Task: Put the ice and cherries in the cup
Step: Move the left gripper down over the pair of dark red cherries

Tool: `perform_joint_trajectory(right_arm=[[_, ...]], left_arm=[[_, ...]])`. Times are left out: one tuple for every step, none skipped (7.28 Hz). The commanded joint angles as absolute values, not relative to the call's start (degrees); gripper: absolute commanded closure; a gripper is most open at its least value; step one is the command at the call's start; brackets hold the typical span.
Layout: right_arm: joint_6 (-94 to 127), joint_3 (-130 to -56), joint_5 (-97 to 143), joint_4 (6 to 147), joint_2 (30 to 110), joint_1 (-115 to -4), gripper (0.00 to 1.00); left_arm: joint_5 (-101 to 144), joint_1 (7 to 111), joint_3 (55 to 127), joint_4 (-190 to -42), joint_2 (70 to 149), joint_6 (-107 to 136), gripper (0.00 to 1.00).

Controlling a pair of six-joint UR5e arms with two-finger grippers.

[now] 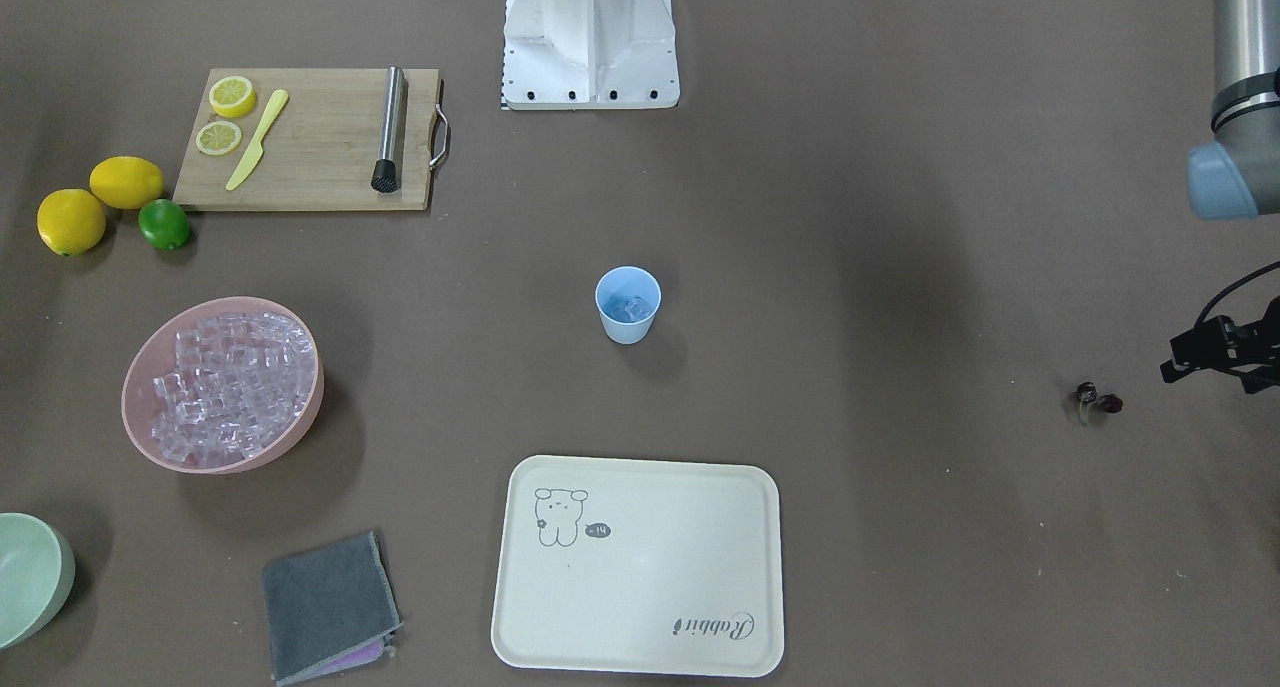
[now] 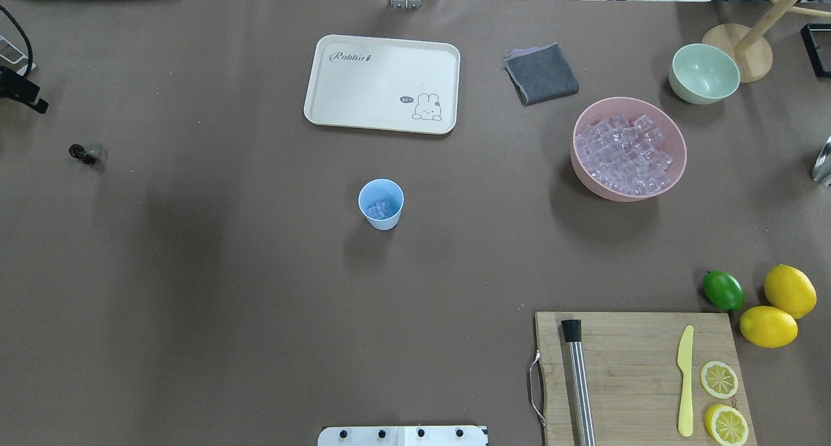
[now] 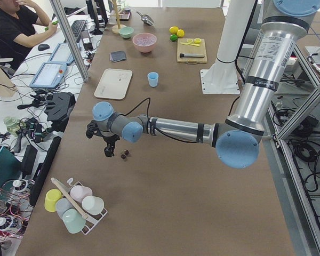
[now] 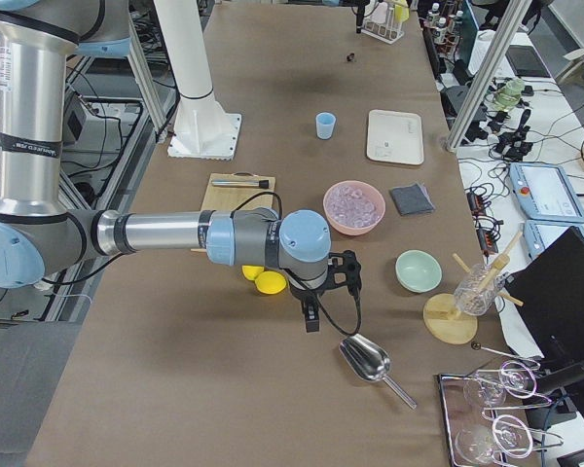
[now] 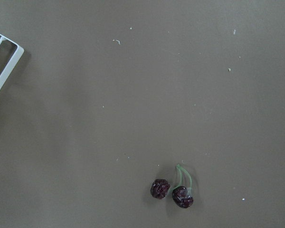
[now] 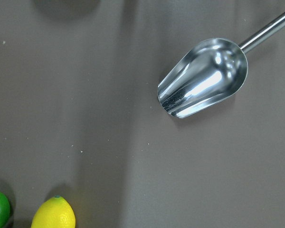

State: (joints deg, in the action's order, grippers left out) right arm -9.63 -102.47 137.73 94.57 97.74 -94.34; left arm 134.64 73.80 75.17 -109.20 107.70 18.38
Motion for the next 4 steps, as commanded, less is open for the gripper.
perform_joint_trajectory(right_arm=[[-1.63,-100.72,139.13,94.40,96.77,-94.13,0.00],[0.42,-100.64,139.04,94.31,96.77,-93.78,0.00],[0.44,-101.42,139.13,94.31,96.77,-93.78,0.00],[0.09,-102.21,139.13,94.22,96.77,-93.69,0.00]], left_arm=[[134.56,73.30,71.72,-109.86,109.69,18.98,0.02],[134.47,72.95,70.94,-109.95,110.04,20.46,0.02],[133.86,72.60,71.19,-110.21,109.78,21.26,0.02],[133.68,70.60,71.02,-111.52,109.51,21.70,0.02]])
